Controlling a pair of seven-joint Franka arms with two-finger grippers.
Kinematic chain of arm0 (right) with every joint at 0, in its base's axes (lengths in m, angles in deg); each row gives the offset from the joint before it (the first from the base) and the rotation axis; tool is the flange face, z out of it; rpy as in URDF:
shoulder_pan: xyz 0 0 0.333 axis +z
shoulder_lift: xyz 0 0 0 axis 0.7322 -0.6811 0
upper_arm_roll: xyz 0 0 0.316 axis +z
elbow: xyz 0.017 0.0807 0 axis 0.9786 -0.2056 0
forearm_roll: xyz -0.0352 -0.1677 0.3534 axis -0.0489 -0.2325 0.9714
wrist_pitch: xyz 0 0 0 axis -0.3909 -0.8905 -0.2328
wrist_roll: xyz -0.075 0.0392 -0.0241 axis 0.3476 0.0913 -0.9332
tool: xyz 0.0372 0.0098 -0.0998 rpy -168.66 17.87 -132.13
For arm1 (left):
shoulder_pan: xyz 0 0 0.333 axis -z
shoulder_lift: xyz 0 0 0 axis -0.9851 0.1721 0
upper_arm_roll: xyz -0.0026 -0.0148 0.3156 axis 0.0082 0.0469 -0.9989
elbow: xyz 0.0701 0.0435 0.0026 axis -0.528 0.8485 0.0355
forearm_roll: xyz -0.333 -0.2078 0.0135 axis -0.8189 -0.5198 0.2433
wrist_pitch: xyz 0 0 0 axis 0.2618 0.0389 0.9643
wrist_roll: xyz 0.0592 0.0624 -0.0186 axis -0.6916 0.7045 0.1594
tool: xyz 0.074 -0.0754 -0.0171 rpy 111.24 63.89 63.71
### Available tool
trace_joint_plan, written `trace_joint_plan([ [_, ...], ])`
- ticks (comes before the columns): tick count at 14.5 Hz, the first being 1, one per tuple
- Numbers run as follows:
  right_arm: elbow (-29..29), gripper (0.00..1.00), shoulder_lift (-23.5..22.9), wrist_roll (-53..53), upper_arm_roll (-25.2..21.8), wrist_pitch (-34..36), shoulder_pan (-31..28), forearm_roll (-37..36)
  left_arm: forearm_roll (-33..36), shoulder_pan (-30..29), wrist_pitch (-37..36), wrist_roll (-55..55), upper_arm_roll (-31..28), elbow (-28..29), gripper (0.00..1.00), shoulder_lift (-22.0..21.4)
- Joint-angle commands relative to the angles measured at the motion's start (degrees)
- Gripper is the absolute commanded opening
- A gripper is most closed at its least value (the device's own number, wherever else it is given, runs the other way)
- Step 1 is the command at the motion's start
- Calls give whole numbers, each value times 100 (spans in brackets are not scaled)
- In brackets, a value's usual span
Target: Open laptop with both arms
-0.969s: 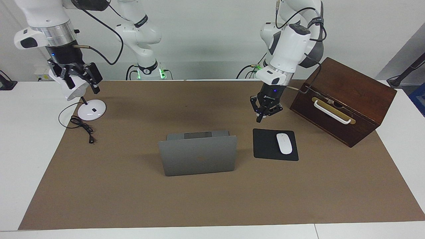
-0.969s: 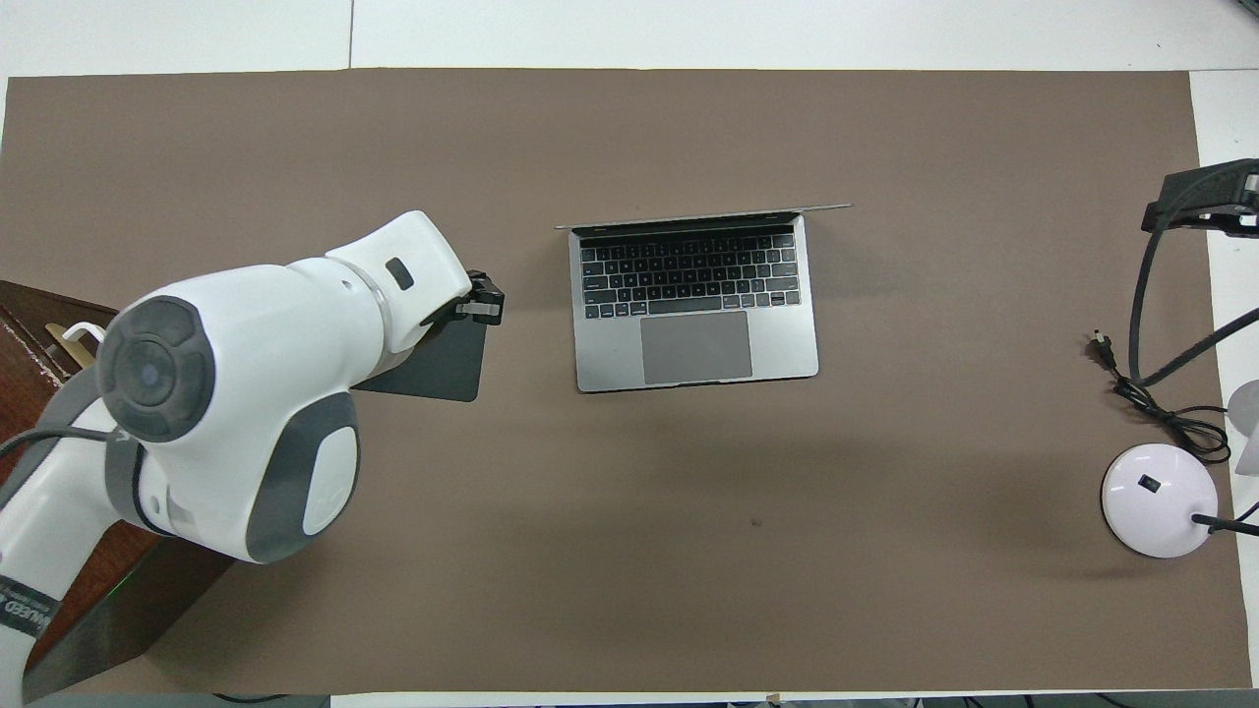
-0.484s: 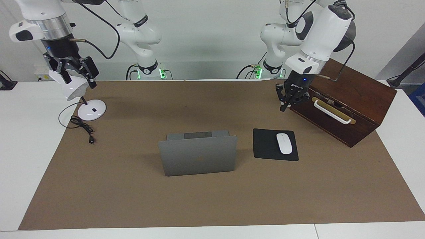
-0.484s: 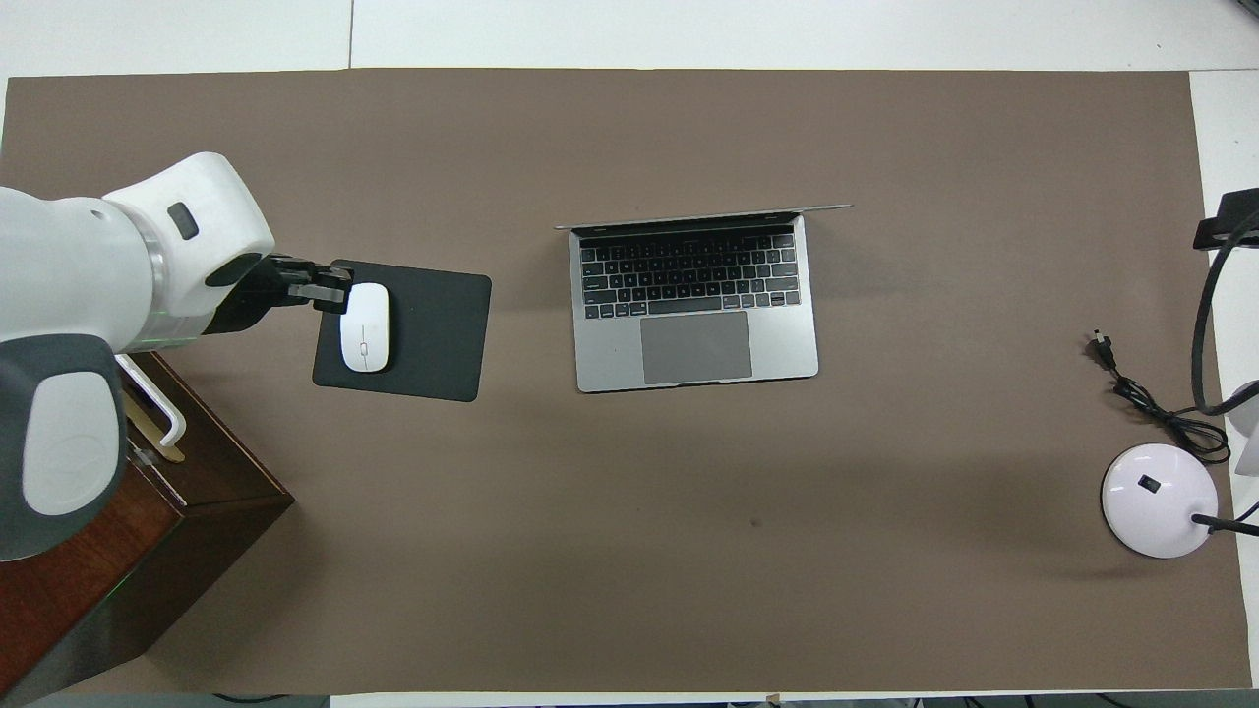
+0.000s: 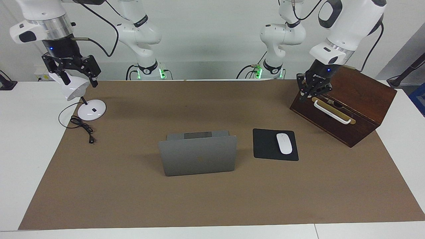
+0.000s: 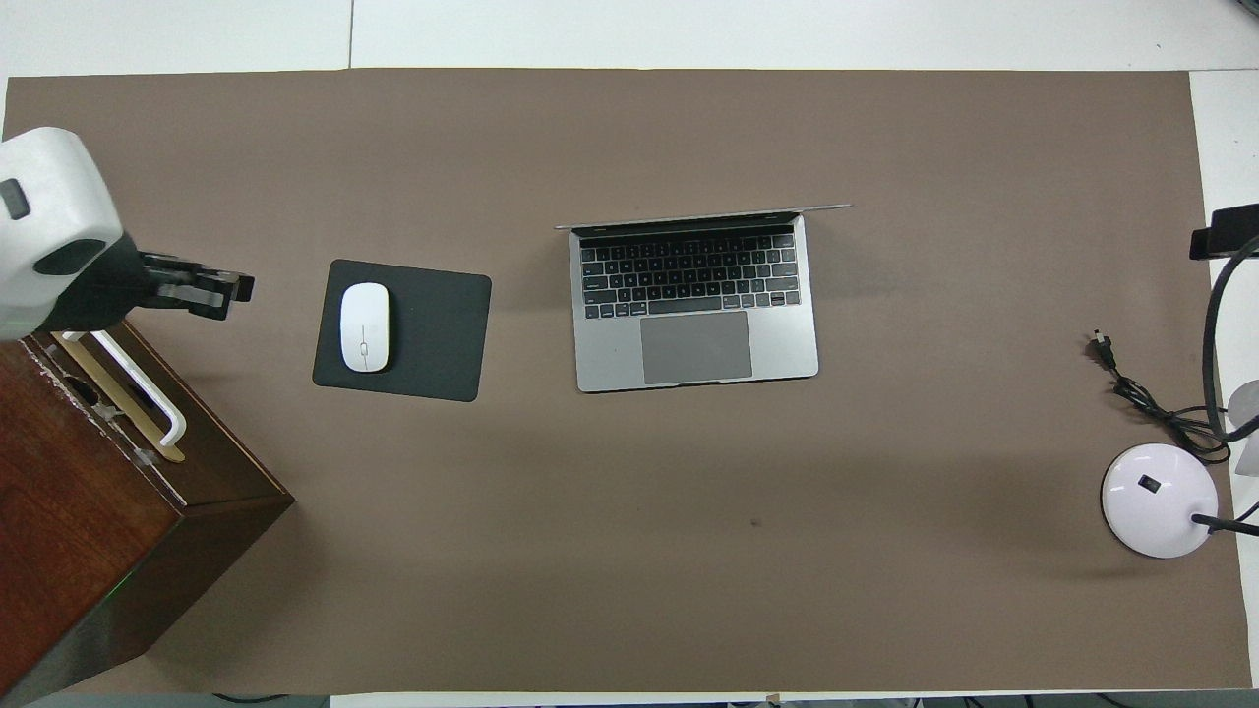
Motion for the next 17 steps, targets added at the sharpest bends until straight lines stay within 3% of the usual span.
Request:
trace_joint_plan([
  [1, -80, 100, 74, -237, 65, -45, -40, 63, -47, -341, -525, -340, 50, -297, 0, -17],
  [3, -80, 100, 74, -124, 258, -45, -40, 63, -12, -587, -763, -463, 50, -421, 0, -26],
  [11, -80, 100, 74, -238, 241, -115, 83, 81, 673, -1387, -1353, -833, 50, -738, 0, -175],
  [17, -106, 100, 74, -159, 101, -98, 268, 81, 911, -1519, -1607, -684, 50, -1054, 0, -210],
])
